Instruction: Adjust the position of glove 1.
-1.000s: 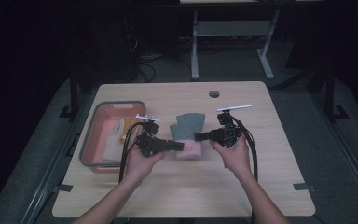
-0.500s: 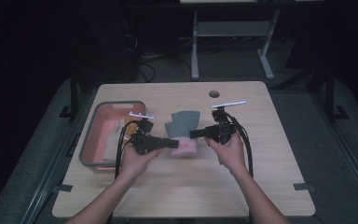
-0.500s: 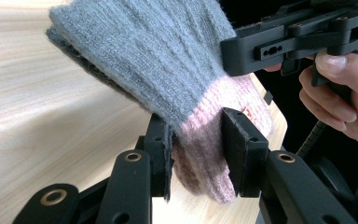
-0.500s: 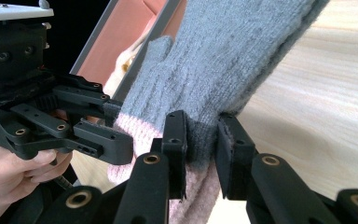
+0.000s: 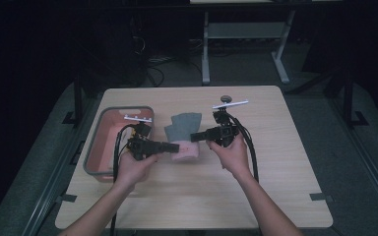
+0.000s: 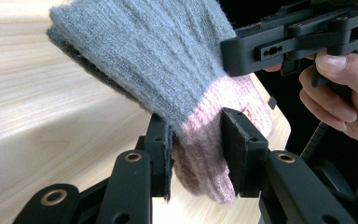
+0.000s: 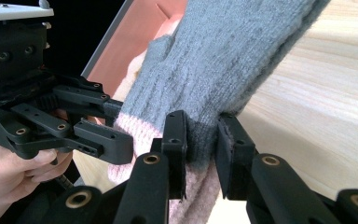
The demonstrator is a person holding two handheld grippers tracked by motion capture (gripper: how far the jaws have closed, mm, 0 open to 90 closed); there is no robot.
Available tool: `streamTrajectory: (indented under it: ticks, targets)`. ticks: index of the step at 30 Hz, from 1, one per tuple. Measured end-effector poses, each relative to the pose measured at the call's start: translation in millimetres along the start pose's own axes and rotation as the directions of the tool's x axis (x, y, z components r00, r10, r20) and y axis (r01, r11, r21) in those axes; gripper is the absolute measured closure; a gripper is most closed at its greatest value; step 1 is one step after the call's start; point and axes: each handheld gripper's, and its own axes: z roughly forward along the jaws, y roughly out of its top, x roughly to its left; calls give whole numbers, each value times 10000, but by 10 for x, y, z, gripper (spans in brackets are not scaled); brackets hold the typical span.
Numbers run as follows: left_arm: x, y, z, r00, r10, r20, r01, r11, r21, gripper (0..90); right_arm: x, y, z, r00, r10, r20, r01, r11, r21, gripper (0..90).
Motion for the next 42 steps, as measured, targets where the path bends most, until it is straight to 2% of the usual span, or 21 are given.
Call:
streamTrajectory:
  ticks: [16,32,42]
  targets:
    - [130,-35,-338,9993,-223,-297,210,9990,-403,647,231,181,259,9990,-398,-204,402,9990,195,750]
    - [271,-56,-639,9984,-264,-503,242,9987,-441,648,428,313,512,9962,-633,-599,659,9969,420,750]
    - [337,-54,-828,9978,-305,-586,272,9980,-564,649,560,380,629,9942,-728,-789,759,9964,366,751]
